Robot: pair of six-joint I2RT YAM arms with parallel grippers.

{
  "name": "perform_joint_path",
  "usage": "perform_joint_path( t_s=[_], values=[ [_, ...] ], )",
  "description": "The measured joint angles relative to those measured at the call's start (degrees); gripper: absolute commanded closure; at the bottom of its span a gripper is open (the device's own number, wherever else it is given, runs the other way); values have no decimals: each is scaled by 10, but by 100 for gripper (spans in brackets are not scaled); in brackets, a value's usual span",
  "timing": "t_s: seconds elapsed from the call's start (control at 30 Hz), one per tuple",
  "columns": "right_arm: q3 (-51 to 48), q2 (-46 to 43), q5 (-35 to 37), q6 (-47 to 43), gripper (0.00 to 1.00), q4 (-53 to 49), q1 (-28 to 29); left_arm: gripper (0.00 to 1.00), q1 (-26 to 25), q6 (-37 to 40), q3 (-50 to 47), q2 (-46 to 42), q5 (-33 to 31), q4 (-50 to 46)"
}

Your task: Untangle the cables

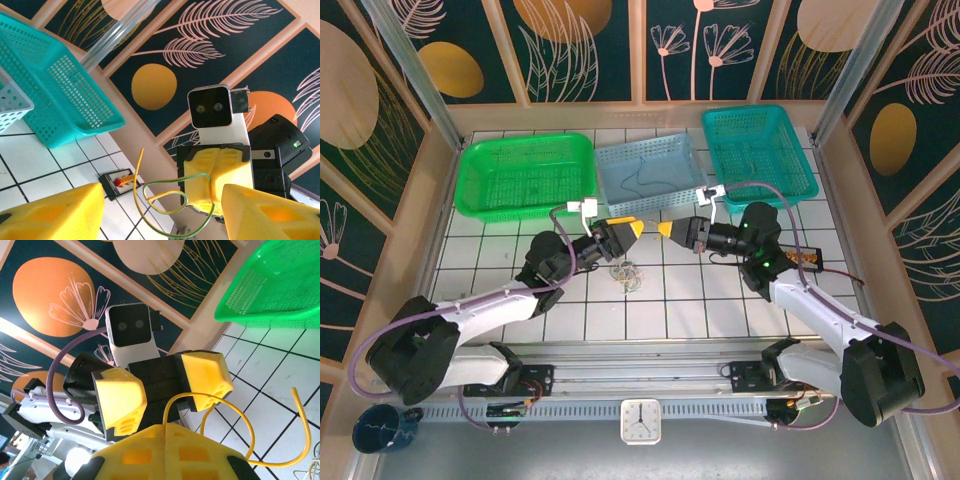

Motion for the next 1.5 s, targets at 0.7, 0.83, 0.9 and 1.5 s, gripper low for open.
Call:
perform_joint_path(
  t_s=[0.7,0.83,0.9,1.5],
  values=[
    [166,120,197,-57,100,-139,-191,1,0,13,7,19,-11,-28],
    [225,189,296,-65,100,-164,-224,1,0,13,-4,24,-18,-32],
    [259,238,334,-65,100,-172,-238,1,0,13,-9,25,-20,-37],
    [439,470,406,-82,49,-199,-255,1,7,26,-59,-26,-62,-80]
  ],
)
